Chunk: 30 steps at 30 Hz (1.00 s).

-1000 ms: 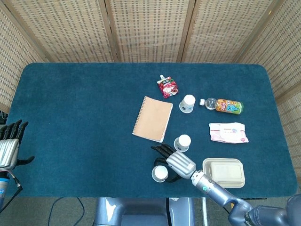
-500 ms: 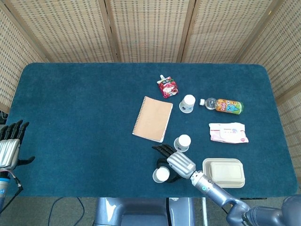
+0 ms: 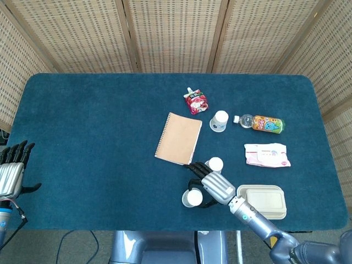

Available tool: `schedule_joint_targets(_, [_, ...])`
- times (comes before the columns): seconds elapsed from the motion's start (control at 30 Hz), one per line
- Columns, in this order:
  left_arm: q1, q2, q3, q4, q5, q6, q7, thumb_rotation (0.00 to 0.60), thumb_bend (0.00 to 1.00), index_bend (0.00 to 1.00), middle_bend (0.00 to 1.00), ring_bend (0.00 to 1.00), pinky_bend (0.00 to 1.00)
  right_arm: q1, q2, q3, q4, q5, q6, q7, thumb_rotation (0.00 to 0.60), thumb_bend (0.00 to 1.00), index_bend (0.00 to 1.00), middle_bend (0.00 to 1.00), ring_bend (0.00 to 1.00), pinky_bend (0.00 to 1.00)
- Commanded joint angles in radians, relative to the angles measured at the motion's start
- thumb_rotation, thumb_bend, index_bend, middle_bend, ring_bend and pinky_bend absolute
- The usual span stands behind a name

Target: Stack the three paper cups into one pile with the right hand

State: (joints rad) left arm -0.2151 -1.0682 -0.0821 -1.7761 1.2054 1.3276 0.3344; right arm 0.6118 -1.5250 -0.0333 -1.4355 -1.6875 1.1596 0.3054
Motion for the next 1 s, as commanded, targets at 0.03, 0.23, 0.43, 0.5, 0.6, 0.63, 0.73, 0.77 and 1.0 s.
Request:
schedule_joint_targets(0.03, [0.000,-0.001,0.000,0.000,0.001,0.001,0.000,0.600,0.01,0.00,0.00,0.00,0.02,-0.005,0.045,0.029,-0.032,0.019,0.024,-0.011,0.600,0.22,0.57,0.12,0.01,0.00])
schedule_joint_targets(0.23, [0.003,-0.002,-0.001,-0.001,0.011,0.014,-0.004,0.600,0.01,0.00,0.00,0.00,0.02,-0.009,0.117,0.088,-0.066,0.069,0.047,-0.020,0.600,0.22,0.57,0.12,0.01,0.00])
schedule_joint_targets(0.43, [0.004,-0.006,0.000,0.002,0.017,0.020,-0.002,0.600,0.01,0.00,0.00,0.00,0.02,-0.008,0.159,0.129,-0.074,0.119,0.042,-0.029,0.600,0.22,0.57,0.12,0.01,0.00])
schedule_joint_targets(0.5, [0.005,-0.007,0.001,0.002,0.020,0.021,-0.001,0.600,0.01,0.00,0.00,0.00,0.02,-0.007,0.167,0.137,-0.072,0.131,0.036,-0.034,0.600,0.22,0.57,0.12,0.01,0.00])
schedule_joint_targets(0.6, [0.004,-0.008,0.001,0.002,0.021,0.020,-0.001,0.600,0.01,0.00,0.00,0.00,0.02,-0.005,0.171,0.141,-0.065,0.149,0.017,-0.040,0.600,0.22,0.57,0.12,0.01,0.00])
schedule_joint_targets(0.63, [0.003,-0.008,0.001,0.003,0.020,0.019,-0.001,0.600,0.01,0.00,0.00,0.00,0.02,-0.004,0.173,0.142,-0.065,0.155,0.011,-0.039,0.600,0.22,0.57,0.12,0.01,0.00])
schedule_joint_targets(0.73, [0.002,-0.010,0.001,0.005,0.017,0.014,0.000,0.600,0.01,0.00,0.00,0.00,0.02,-0.003,0.174,0.141,-0.060,0.162,-0.003,-0.041,0.600,0.22,0.57,0.12,0.01,0.00])
schedule_joint_targets(0.77, [0.001,-0.010,0.001,0.006,0.016,0.013,0.001,0.600,0.01,0.00,0.00,0.00,0.02,-0.003,0.173,0.140,-0.060,0.164,-0.006,-0.039,0.600,0.22,0.57,0.12,0.01,0.00])
schedule_joint_targets(1.0, [0.002,-0.011,0.003,0.007,0.020,0.014,0.000,0.600,0.01,0.00,0.00,0.00,0.02,0.002,0.156,0.148,-0.037,0.186,-0.026,-0.029,0.600,0.22,0.56,0.12,0.01,0.00])
